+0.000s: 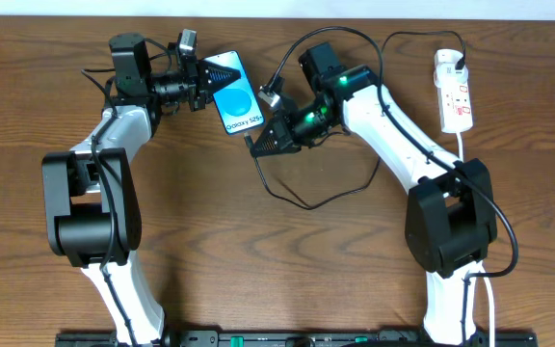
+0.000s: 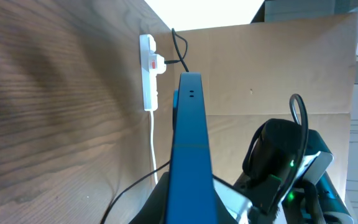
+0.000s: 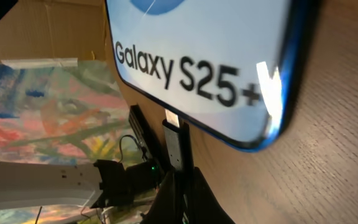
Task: Plug charger to phone and switch on socket
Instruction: 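Hold the plug against the phone's port with the right gripper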
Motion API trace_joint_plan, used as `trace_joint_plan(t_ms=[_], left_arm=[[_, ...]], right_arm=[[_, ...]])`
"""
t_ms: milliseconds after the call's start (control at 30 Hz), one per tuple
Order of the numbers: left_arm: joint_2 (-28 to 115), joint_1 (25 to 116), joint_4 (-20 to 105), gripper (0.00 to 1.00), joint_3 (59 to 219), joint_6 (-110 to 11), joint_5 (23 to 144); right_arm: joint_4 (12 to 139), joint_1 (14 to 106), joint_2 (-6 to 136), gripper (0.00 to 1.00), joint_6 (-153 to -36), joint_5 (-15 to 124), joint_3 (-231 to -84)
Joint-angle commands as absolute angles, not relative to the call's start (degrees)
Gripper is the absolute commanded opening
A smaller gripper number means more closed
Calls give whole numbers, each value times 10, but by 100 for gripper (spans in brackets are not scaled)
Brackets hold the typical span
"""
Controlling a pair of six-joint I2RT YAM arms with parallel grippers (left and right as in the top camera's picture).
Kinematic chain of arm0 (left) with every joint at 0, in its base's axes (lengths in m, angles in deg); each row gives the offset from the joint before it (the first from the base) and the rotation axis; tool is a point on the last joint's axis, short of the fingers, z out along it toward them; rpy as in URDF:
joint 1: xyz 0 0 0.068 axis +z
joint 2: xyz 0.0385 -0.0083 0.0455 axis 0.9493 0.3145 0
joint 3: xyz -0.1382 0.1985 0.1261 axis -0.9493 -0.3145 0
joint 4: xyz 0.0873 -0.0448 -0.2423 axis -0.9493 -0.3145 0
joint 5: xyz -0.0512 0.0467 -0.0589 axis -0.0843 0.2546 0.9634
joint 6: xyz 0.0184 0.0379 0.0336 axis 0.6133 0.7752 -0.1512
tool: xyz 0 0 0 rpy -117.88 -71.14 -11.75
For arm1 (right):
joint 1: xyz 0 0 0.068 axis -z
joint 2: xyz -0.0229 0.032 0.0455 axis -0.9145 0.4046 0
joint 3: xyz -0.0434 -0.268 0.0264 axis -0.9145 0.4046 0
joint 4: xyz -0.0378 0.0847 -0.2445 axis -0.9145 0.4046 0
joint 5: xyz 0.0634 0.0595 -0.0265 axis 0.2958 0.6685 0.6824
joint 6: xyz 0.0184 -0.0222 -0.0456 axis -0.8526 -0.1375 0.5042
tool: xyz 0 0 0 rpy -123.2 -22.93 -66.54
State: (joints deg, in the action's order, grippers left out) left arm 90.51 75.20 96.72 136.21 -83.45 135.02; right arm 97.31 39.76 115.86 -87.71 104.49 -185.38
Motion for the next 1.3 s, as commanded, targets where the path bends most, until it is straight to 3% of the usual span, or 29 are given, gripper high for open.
trace_joint_plan(t_ms=[0,1267], left_arm=[[892,752,970,7,1365,-823,1360],[892,752,970,7,1365,-823,1363]], right_arm=[[974,404,1156,1,-866,1070,-1860],[960,392,1157,1,-882,1035,-1860]])
